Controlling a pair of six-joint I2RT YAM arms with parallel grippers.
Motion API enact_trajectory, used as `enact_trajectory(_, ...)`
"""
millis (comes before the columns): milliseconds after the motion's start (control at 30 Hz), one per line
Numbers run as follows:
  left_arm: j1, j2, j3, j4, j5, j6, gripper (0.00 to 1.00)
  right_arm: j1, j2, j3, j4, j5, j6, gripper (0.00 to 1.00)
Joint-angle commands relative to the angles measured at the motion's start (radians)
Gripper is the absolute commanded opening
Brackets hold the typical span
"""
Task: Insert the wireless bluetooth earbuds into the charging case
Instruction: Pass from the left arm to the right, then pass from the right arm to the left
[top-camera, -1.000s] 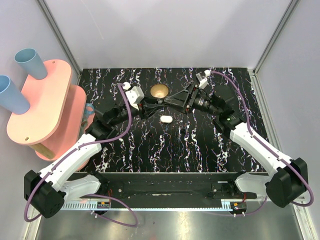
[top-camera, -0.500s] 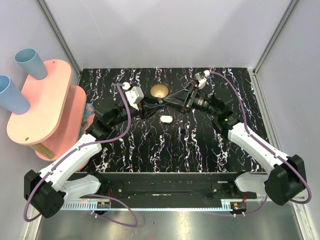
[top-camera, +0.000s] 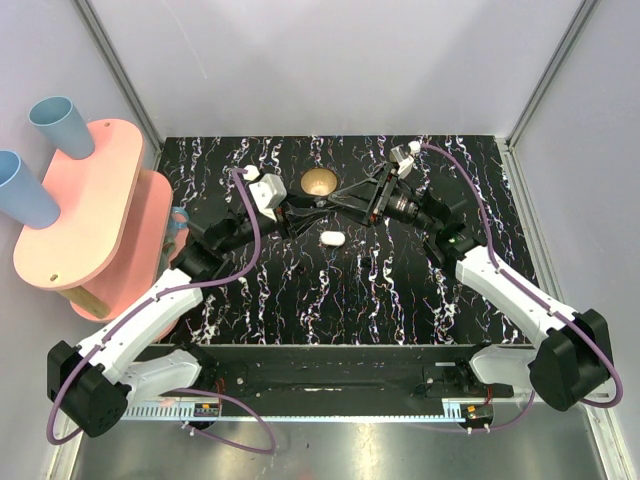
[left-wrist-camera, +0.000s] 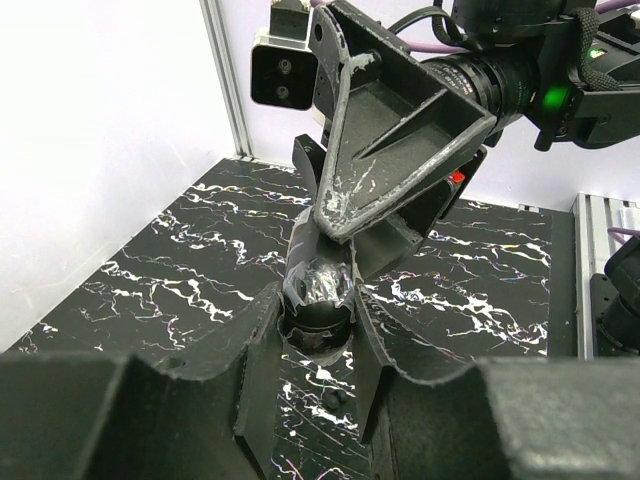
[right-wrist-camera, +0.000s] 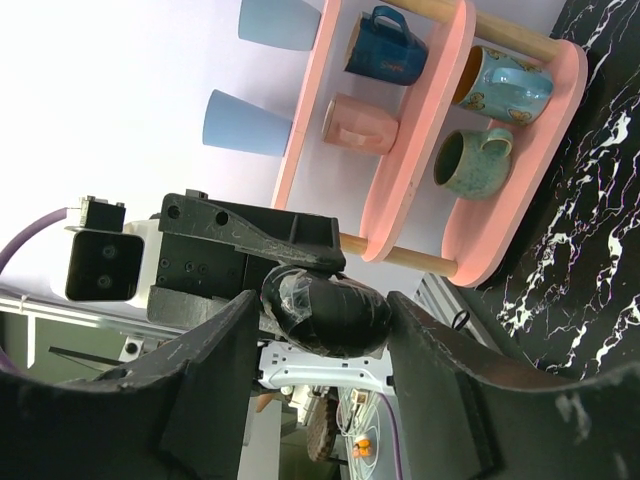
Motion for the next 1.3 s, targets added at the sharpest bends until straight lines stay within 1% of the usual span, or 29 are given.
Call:
enact_trajectory(0,-0.007,-0.023,-0.002,0.031,0.019,0.006,0.00,0.001,-0.026,-0.001,0.073,0.003,0.017,0.61)
enact_trajectory(100,-0.007,-0.023,-0.003,0.026,0.019,0.006,0.00,0.001,-0.030,-0.003,0.076,0.009,0.017,0.54)
enact_trajectory(133,-0.007,-0.025,-0.005,0.026,0.016,0.006,0.00,-0.004,-0.030,-0.004,0.076,0.009,0.019,0.48)
enact_trajectory(233,-0.010,-0.028,-0.005,0.025,0.017,0.006,0.00,-0.002,-0.027,-0.006,0.078,0.006,0.019,0.43)
enact_trajectory(333,-0.010,-0.030,-0.006,0.023,0.019,0.004,0.00,-0.002,-0.024,-0.011,0.089,0.005,0.026,0.36)
enact_trajectory(367,-0.010,-0.030,-0.006,0.019,0.017,0.004,0.01,-0.002,-0.023,-0.012,0.105,0.000,0.029,0.28)
enact_trajectory(400,-0.010,-0.030,-0.006,0.018,0.017,0.004,0.03,-0.002,-0.023,-0.014,0.112,-0.003,0.031,0.25)
enact_trajectory(467,-0.010,-0.031,-0.009,0.018,0.016,0.004,0.11,-0.002,-0.017,-0.014,0.125,-0.011,0.039,0.17)
enact_trajectory(533,-0.010,-0.030,-0.015,0.028,0.010,-0.011,0.22,-0.002,-0.011,-0.014,0.136,-0.015,0.045,0.16)
enact_trajectory(600,-0.010,-0.030,-0.025,0.061,0.004,-0.035,0.32,-0.002,-0.009,-0.023,0.164,-0.018,0.060,0.15)
enact_trajectory(633,-0.010,-0.030,-0.037,0.077,0.002,-0.046,0.35,-0.002,-0.007,-0.026,0.174,-0.018,0.066,0.15)
enact_trajectory(667,-0.010,-0.030,-0.045,0.116,-0.001,-0.058,0.42,-0.002,-0.006,-0.030,0.187,-0.020,0.075,0.15)
enact_trajectory(833,-0.010,-0.017,-0.094,0.247,-0.003,-0.138,0.54,-0.002,-0.003,-0.023,0.193,-0.031,0.080,0.15)
enact_trajectory(1000,-0.011,-0.007,-0.137,0.373,-0.024,-0.204,0.56,-0.002,0.002,-0.017,0.187,-0.040,0.079,0.15)
enact_trajectory(1133,-0.010,0.010,-0.186,0.566,-0.049,-0.272,0.56,-0.004,0.003,-0.018,0.199,-0.040,0.089,0.15)
enact_trajectory(1267,-0.010,0.041,-0.192,0.635,-0.053,-0.302,0.55,-0.004,0.005,-0.018,0.204,-0.043,0.092,0.15)
